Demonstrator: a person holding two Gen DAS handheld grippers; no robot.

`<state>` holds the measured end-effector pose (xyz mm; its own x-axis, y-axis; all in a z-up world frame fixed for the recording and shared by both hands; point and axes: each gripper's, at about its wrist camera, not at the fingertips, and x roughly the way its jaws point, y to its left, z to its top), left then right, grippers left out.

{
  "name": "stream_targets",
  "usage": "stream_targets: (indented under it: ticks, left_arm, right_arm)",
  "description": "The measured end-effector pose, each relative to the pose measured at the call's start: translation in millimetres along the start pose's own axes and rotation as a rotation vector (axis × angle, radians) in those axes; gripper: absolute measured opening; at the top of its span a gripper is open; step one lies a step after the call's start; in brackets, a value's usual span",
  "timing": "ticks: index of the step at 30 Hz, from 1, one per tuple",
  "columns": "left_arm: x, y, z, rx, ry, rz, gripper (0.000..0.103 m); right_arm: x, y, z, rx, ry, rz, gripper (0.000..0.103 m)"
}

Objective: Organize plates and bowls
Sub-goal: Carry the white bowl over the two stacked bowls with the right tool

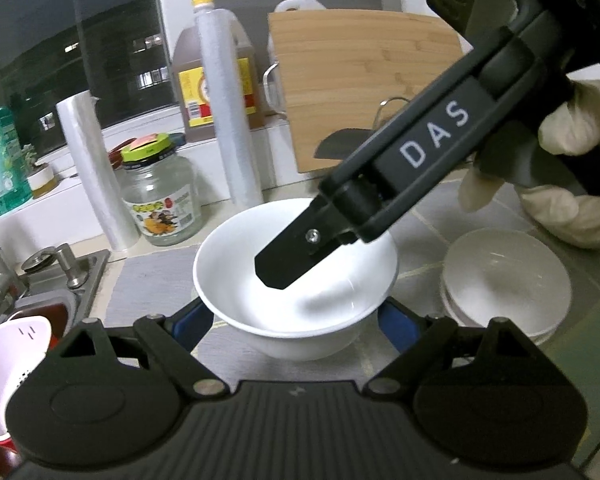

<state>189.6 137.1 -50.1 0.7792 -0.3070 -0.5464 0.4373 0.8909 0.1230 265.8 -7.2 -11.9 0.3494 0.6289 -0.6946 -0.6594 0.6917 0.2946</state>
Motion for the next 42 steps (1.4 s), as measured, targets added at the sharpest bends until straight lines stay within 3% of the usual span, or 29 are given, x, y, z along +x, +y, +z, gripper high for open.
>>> stream_targets:
  ticks: [21, 42]
  left_arm:
    - [-6.2, -66.5, 15.1, 0.071, -0.017, -0.106, 0.089]
    - [1.4, -99.1, 19.3, 0.086, -0.014, -0.203, 0.089]
  right_arm:
    - [-69.9, -19.9, -51.8, 0.073, -0.045, -0.085, 0.086]
    - [-101.2, -35.8, -83.7, 0.117, -0.032, -0.166, 0.086]
